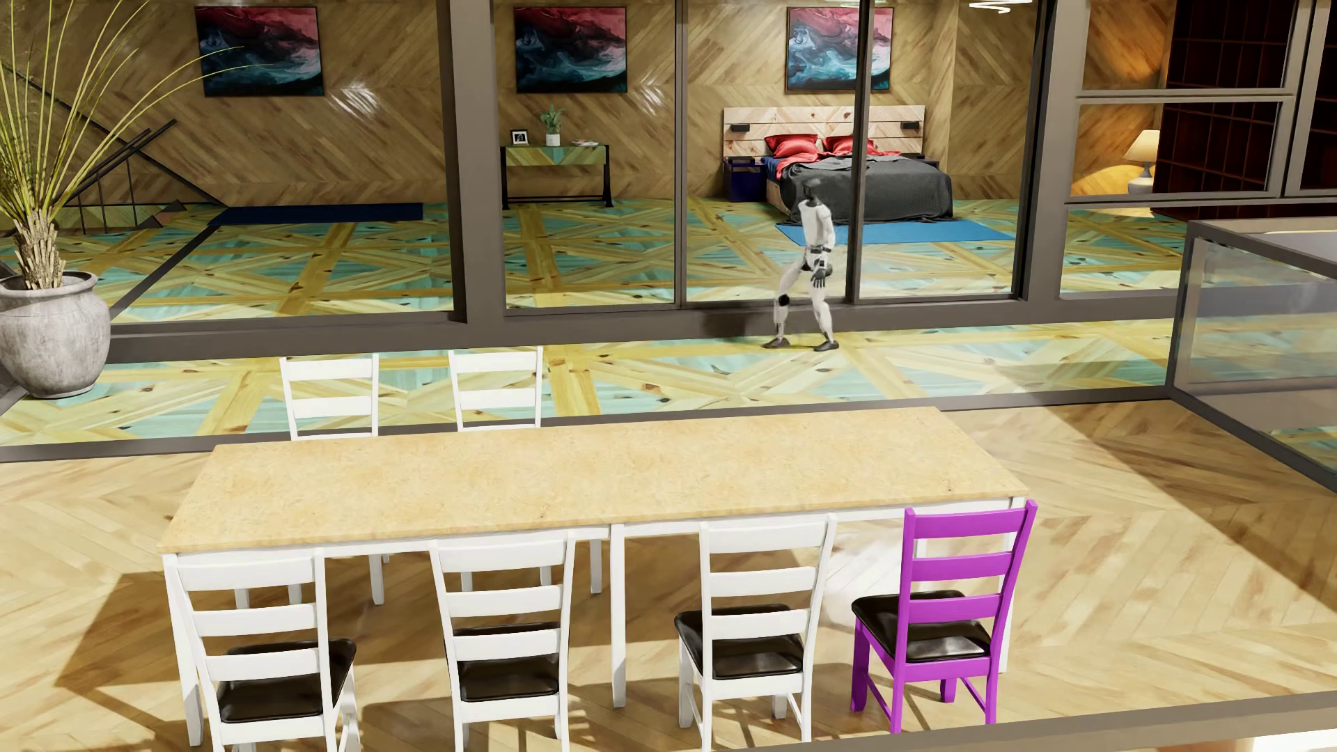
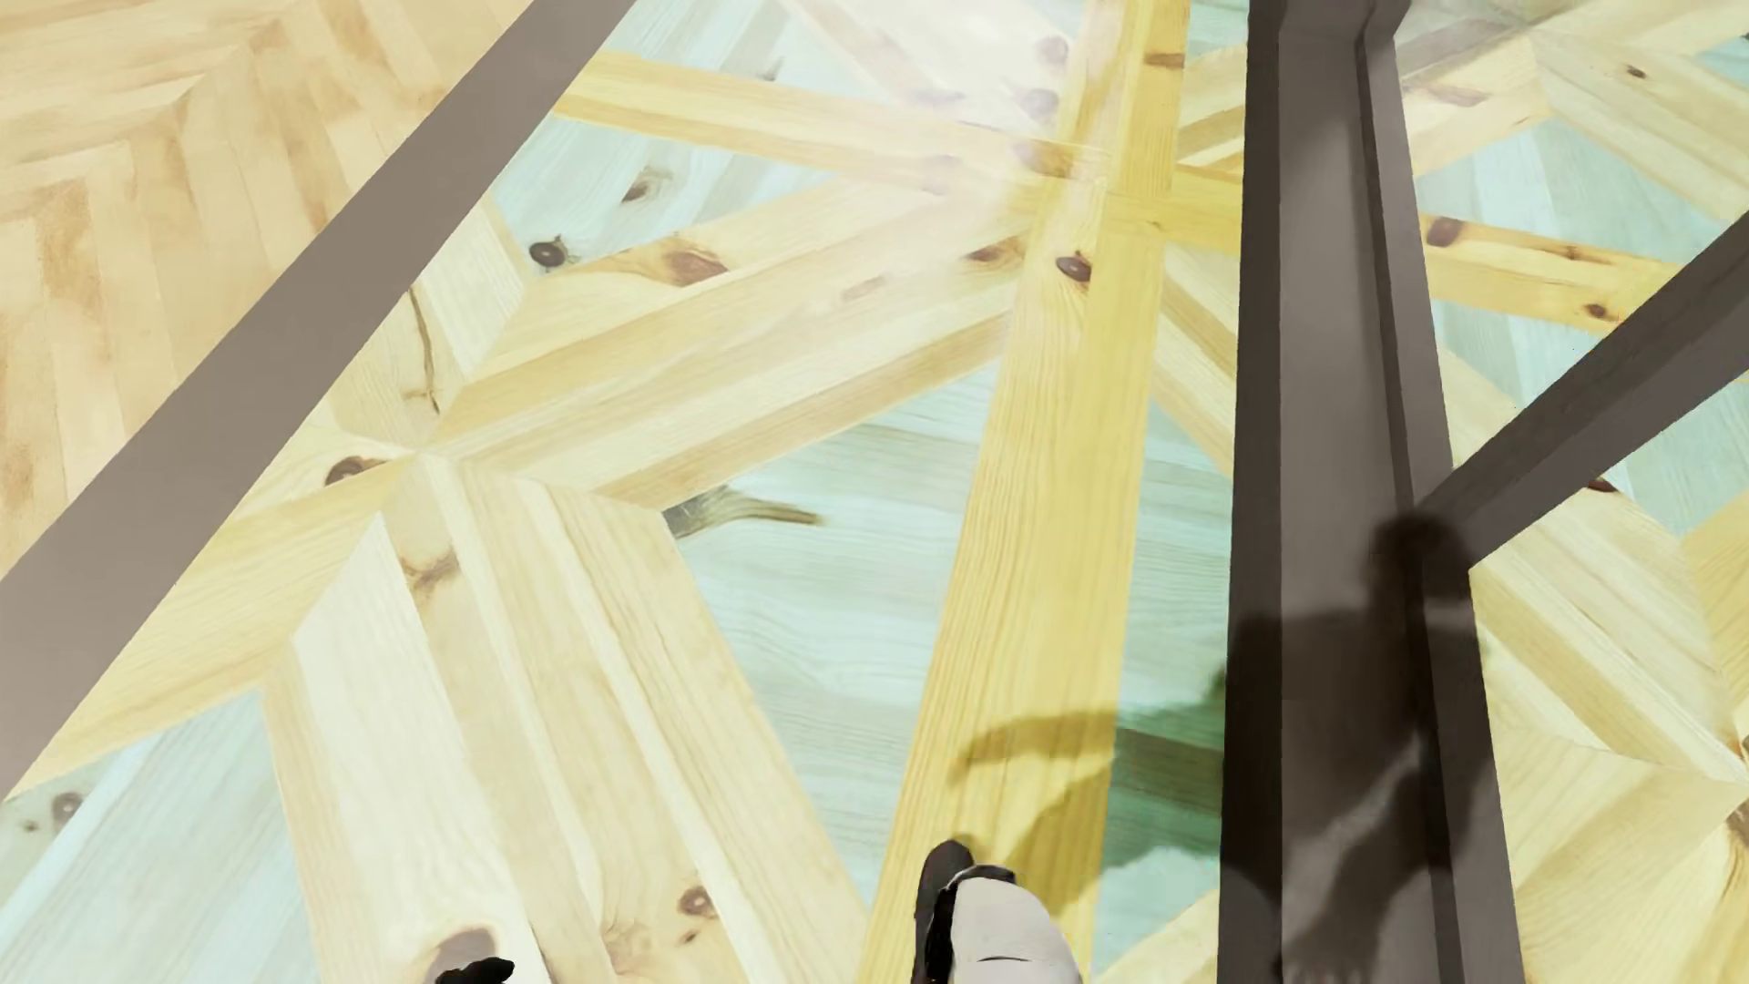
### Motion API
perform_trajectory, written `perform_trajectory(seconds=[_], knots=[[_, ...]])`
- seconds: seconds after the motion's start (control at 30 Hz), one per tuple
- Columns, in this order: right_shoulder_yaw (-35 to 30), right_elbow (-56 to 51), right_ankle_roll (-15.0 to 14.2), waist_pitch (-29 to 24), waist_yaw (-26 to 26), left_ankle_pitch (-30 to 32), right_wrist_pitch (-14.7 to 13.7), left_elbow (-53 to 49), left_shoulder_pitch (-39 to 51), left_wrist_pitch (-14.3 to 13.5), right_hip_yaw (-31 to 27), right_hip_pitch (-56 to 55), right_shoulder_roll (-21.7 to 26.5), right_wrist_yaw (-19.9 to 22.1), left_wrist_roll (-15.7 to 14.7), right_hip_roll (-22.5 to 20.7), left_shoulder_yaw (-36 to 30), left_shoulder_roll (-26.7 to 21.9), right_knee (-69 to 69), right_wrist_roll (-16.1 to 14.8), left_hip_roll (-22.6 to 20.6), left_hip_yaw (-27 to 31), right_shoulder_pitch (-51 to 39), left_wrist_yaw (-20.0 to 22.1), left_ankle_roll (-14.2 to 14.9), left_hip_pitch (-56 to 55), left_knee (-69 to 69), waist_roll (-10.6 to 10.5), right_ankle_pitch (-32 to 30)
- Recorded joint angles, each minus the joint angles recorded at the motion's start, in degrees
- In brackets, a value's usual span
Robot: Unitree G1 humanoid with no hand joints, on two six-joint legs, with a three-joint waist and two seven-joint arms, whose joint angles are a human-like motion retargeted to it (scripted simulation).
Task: Move towards table
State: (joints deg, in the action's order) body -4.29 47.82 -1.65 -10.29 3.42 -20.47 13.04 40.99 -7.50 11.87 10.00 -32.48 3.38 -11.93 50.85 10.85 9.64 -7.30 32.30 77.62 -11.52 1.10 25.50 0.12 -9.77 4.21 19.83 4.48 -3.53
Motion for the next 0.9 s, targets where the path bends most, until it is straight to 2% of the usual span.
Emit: perform_trajectory(seconds=[0.07, 0.1, 0.13, 0.17, 0.2, 0.23, 0.27, 0.3, 0.33, 0.37, 0.4, 0.43, 0.47, 0.5, 0.53, 0.57, 0.6, 0.63, 0.7, 0.73, 0.77, 0.8, 0.83, 0.87, 0.9], knots=[[-0.2, 1.2, -7.0, -0.2, 0.4, -0.3, -1.6, 0.3, 1.4, 0.2, -8.9, 0.8, 0.4, -6.1, -0.6, -10.5, -0.4, 0.2, -22.7, 3.9, 0.9, 1.0, 1.0, 1.8, 0.0, 5.8, -3.5, 0.1, 0.4], [0.8, 0.8, -8.6, -0.3, 0.4, -0.5, -2.0, 1.1, 1.9, 0.5, -10.4, 0.9, 0.6, -8.2, -1.1, -13.6, -0.7, 0.8, -25.3, 5.6, 1.2, 0.6, 1.0, 1.7, -0.3, 8.3, -3.7, 0.1, 1.7], [2.4, -0.2, -7.6, -0.4, 0.5, -0.1, -2.0, 2.1, 2.1, 0.8, -9.7, 0.9, 0.6, -8.5, -1.2, -15.6, -1.4, 1.5, -22.5, 6.6, 1.4, -0.3, 0.7, 1.1, -0.7, 10.6, -2.6, 0.0, 0.4], [4.9, -1.8, -3.6, -0.5, 0.8, 1.7, -1.4, 3.1, 2.0, 1.0, -10.1, 1.0, 0.2, -7.1, -0.3, -17.3, -3.0, 2.1, -18.0, 6.9, 1.7, -1.1, 0.4, -0.1, -0.7, 12.6, -0.6, -0.3, -3.0], [8.1, -3.9, -0.3, -0.6, 1.3, 5.4, -0.2, 3.9, 2.0, 0.9, -10.1, 1.7, -0.7, -4.0, 1.6, -17.8, -5.3, 2.8, -14.1, 6.0, 2.2, -1.6, 0.1, -1.6, -0.4, 13.5, 2.7, -1.0, -6.7], [12.1, -6.0, 2.8, -0.8, 1.8, 10.4, 1.5, 4.2, 2.2, 0.7, -8.8, 2.1, -2.3, -0.1, 3.8, -17.0, -7.4, 3.7, -9.6, 3.7, 2.7, -1.8, -0.3, -2.4, 1.6, 12.6, 8.7, -1.9, -7.4], [15.9, -7.3, 5.6, -0.9, 2.1, 16.0, 3.3, 3.9, 2.5, 0.8, -7.2, 2.3, -4.0, 3.9, 5.7, -15.8, -8.9, 4.9, -5.3, 0.2, 3.7, -2.1, -1.4, -2.3, 6.9, 9.5, 17.9, -3.0, -4.3], [18.8, -7.4, 6.5, -1.1, 2.2, 21.5, 5.0, 2.8, 2.6, 0.7, -5.6, 3.8, -5.4, 6.8, 6.8, -14.5, -9.6, 6.1, -3.0, -3.2, 5.6, -3.3, -3.3, -1.7, 12.5, 4.9, 28.7, -4.1, -1.0], [19.9, -6.0, 6.6, -1.1, 1.9, 25.4, 6.8, 0.8, 2.4, -0.1, -4.0, 6.3, -5.7, 7.6, 6.7, -13.5, -9.7, 7.2, -2.9, -5.4, 9.1, -5.5, -6.3, -0.9, 13.6, -0.5, 38.6, -5.2, 1.6], [18.7, -3.5, 6.5, -1.0, 1.3, 24.4, 8.1, -1.8, 1.9, -1.8, -2.6, 9.4, -4.7, 6.1, 5.6, -12.8, -10.0, 7.7, -3.9, -5.2, 13.4, -8.0, -10.0, -0.5, 12.0, -6.1, 46.4, -6.3, 3.6], [14.7, -0.5, 6.2, -0.8, 0.3, 21.3, 7.6, -4.8, 1.1, -4.1, -1.4, 12.7, -2.4, 2.7, 4.1, -12.4, -10.5, 7.5, -5.3, -1.9, 17.3, -9.9, -14.1, -0.6, 9.8, -11.4, 51.6, -7.3, 5.2], [9.3, 1.7, 5.9, -0.6, -0.9, 20.0, 5.2, -7.6, 0.2, -6.5, -0.6, 16.1, 0.7, -0.6, 1.8, -12.4, -10.9, 6.8, -7.1, 3.3, 20.5, -11.4, -18.3, -1.2, 7.8, -16.3, 54.3, -8.1, 6.5], [3.9, 2.6, 5.7, -0.3, -2.2, 19.8, 1.6, -10.2, -0.7, -8.2, 0.1, 19.6, 3.6, -2.1, -0.4, -12.6, -11.2, 5.7, -9.0, 8.9, 22.6, -12.6, -22.5, -1.8, 6.5, -20.6, 54.2, -8.8, 7.8], [-0.2, 2.4, 5.4, 0.1, -3.4, 19.4, -1.7, -12.7, -1.6, -9.1, 0.7, 23.0, 6.2, -1.9, -2.2, -13.0, -11.5, 4.4, -10.8, 13.4, 23.5, -13.5, -26.6, -2.3, 6.0, -24.5, 51.7, -9.2, 9.1], [-2.4, 1.6, 5.1, 0.4, -4.5, 18.8, -3.5, -15.0, -2.2, -9.2, 1.2, 26.2, 8.0, -0.5, -3.4, -13.5, -11.7, 3.2, -12.4, 16.0, 23.6, -14.3, -30.7, -2.4, 6.0, -27.7, 46.7, -9.5, 10.4], [-2.9, 0.6, 4.8, 0.8, -5.3, 18.6, -3.6, -16.6, -2.5, -8.6, 1.8, 29.2, 9.0, 1.3, -4.1, -14.0, -11.6, 2.1, -14.0, 16.4, 22.9, -14.8, -34.7, -2.1, 6.1, -30.1, 39.1, -9.7, 11.9], [-2.0, -0.4, 4.6, 1.2, -5.9, 19.3, -3.0, -17.4, -2.7, -7.6, 2.4, 31.9, 9.5, 3.2, -4.6, -14.6, -11.0, 1.6, -15.3, 14.6, 21.4, -15.0, -38.3, -1.5, 6.6, -31.4, 29.0, -9.9, 13.4], [-0.1, -1.7, 4.3, 1.6, -6.3, 20.5, -2.0, -17.4, -2.8, -6.0, 2.9, 34.5, 9.3, 5.0, -5.2, -15.2, -10.0, 1.7, -16.2, 11.4, 19.3, -14.4, -41.5, -0.5, 7.8, -31.4, 16.2, -10.1, 15.0], [4.4, -4.9, 3.5, 2.2, -6.4, 21.1, 0.5, -14.5, -3.0, -1.5, 3.7, 39.7, 7.7, 8.2, -7.1, -16.8, -6.7, 3.5, -18.0, 3.0, 15.4, -13.5, -45.9, 2.2, 10.8, -30.0, -8.4, -10.4, 18.0], [6.6, -6.9, 2.8, 2.3, -6.0, 18.8, 1.3, -11.1, -2.7, 0.9, 4.4, 42.6, 6.9, 9.9, -8.4, -17.5, -5.0, 4.5, -18.4, -1.6, 14.9, -16.9, -46.8, 3.5, 12.3, -30.4, -12.5, -10.5, 19.5], [8.3, -9.0, 2.1, 2.4, -5.5, 18.0, 2.1, -6.4, -2.0, 3.4, 5.4, 45.4, 6.2, 11.3, -9.1, -18.0, -4.1, 5.1, -18.0, -5.7, 15.2, -21.8, -46.6, 3.8, 11.2, -30.6, -11.5, -10.5, 20.7], [8.9, -10.8, 1.2, 2.5, -5.3, 18.8, 2.3, -1.5, -1.4, 5.8, 6.2, 48.0, 5.4, 12.5, -8.5, -18.1, -4.2, 5.3, -16.8, -9.3, 15.8, -25.0, -45.6, 2.6, 6.5, -30.3, -7.7, -10.2, 20.9], [7.7, -12.0, 0.3, 2.6, -5.4, 19.7, 1.9, 2.5, -1.7, 7.7, 6.1, 50.3, 4.7, 13.0, -6.7, -17.9, -4.8, 5.2, -14.9, -11.1, 16.7, -26.3, -43.9, 0.3, 0.6, -29.8, -2.7, -9.7, 19.4], [5.2, -12.6, -0.8, 2.8, -5.7, 20.1, 0.9, 4.9, -3.1, 8.2, 4.9, 51.7, 4.5, 12.4, -4.2, -17.0, -5.5, 5.4, -11.4, -11.0, 18.0, -27.2, -41.9, -2.1, -3.6, -29.0, 2.4, -9.0, 16.3], [2.7, -12.9, -2.3, 2.8, -6.1, 18.2, -1.1, 5.9, -5.2, 7.5, 3.5, 51.5, 4.6, 10.8, -1.7, -15.4, -5.8, 6.0, -5.3, -9.5, 19.1, -27.9, -39.3, -4.0, -4.4, -28.2, 7.8, -8.1, 11.7]])
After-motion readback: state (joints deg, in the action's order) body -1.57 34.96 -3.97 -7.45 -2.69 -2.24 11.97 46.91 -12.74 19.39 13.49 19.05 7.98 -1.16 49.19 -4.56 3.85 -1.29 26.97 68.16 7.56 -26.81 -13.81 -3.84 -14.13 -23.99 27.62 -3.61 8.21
